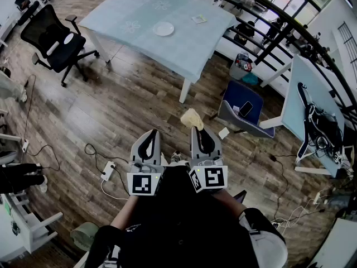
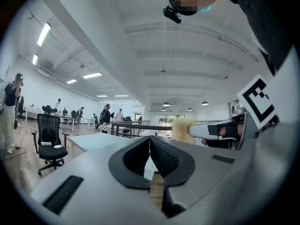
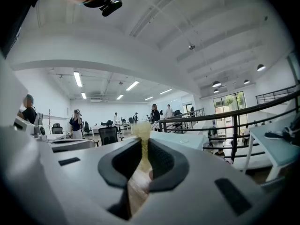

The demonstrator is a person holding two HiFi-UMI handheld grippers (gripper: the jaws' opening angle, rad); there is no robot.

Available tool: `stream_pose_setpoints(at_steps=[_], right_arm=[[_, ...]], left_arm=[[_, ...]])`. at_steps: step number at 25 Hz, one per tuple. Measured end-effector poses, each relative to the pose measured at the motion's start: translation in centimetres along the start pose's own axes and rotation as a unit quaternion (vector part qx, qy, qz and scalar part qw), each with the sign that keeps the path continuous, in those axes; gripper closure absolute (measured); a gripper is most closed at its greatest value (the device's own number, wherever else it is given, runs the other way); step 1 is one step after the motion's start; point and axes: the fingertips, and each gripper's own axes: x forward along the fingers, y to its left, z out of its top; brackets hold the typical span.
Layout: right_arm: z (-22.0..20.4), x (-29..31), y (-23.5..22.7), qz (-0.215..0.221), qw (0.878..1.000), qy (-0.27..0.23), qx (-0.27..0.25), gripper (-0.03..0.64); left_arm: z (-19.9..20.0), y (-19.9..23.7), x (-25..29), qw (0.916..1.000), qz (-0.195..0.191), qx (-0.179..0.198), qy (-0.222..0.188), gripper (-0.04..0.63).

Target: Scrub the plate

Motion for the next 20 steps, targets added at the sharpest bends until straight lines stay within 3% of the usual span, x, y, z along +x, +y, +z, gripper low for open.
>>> stream_pose_setpoints(at_steps=[13, 20], right_arm=[[-0.3, 0.3, 0.2, 0.003, 1.000, 0.005, -0.009, 0.571], [-0.9, 0.4, -0.2, 0.001, 1.000, 0.017, -0.009, 0.571]], left_arm=[[0.2, 0.6, 0.5, 0.9997, 0.006, 0.021, -0.006, 0.581], [-0.5, 0.5, 0.9, 0.9999, 0.014, 0.007, 0.003, 0.581]])
